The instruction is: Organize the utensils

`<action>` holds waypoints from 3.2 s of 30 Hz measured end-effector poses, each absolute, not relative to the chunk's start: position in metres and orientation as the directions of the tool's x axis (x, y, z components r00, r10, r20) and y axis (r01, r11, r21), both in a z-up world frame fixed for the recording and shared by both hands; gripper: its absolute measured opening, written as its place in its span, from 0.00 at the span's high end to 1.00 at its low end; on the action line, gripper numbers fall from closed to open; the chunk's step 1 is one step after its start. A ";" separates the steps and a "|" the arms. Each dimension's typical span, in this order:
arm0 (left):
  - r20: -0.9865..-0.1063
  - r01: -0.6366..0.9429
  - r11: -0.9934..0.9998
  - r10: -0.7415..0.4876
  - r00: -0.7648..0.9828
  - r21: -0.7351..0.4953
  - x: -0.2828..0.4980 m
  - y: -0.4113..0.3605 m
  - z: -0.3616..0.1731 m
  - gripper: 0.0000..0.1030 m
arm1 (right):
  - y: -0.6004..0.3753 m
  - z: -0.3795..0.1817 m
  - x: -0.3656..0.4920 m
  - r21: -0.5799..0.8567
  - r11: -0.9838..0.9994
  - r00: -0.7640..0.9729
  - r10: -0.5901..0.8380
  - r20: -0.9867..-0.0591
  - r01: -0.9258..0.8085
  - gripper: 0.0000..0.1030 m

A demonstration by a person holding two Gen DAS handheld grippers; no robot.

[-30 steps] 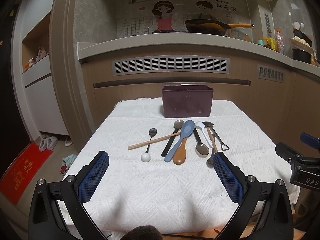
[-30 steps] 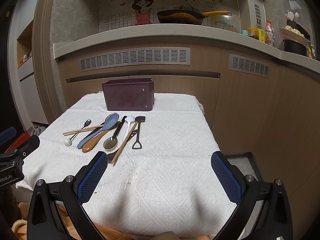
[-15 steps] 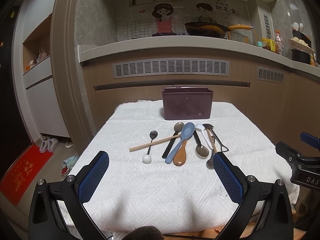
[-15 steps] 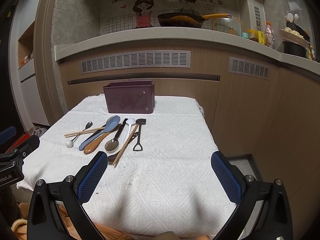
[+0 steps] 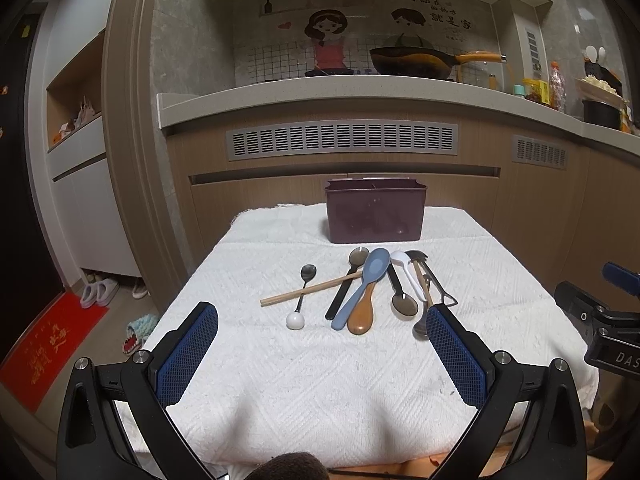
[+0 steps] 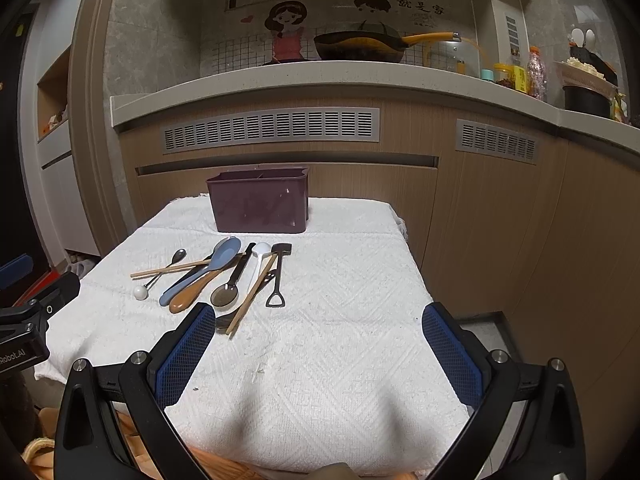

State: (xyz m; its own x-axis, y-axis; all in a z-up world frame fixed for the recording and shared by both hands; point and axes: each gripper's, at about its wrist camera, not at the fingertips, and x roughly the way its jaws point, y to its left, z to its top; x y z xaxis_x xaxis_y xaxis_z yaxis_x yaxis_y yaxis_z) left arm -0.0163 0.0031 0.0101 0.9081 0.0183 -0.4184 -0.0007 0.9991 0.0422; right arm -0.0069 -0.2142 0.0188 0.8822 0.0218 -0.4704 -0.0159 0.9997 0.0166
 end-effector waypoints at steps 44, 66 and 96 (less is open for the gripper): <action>-0.473 0.026 0.998 0.003 0.881 0.056 0.006 0.000 0.009 0.00 | -0.213 0.027 -0.004 -0.005 1.000 0.913 0.000 -0.409 -0.002 0.00; -0.494 0.182 0.983 -0.156 0.855 0.006 0.129 0.011 0.010 0.00 | -0.211 0.030 0.112 -0.058 0.998 0.890 -0.021 -0.455 -0.006 0.00; -0.784 0.428 0.904 -0.275 0.556 -0.014 0.269 -0.058 -0.077 0.40 | -0.226 -0.005 0.227 -0.069 0.997 0.808 -0.016 -0.589 -0.030 0.00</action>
State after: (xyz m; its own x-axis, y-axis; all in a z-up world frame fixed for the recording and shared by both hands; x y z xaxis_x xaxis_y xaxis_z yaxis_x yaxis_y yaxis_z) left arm 0.2690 -0.0584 -0.0770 0.5565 -0.2754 -0.7839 0.4281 0.9036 -0.0135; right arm 0.2267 -0.2258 -0.0048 0.8082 -0.0164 -0.5887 -0.0302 0.9971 -0.0692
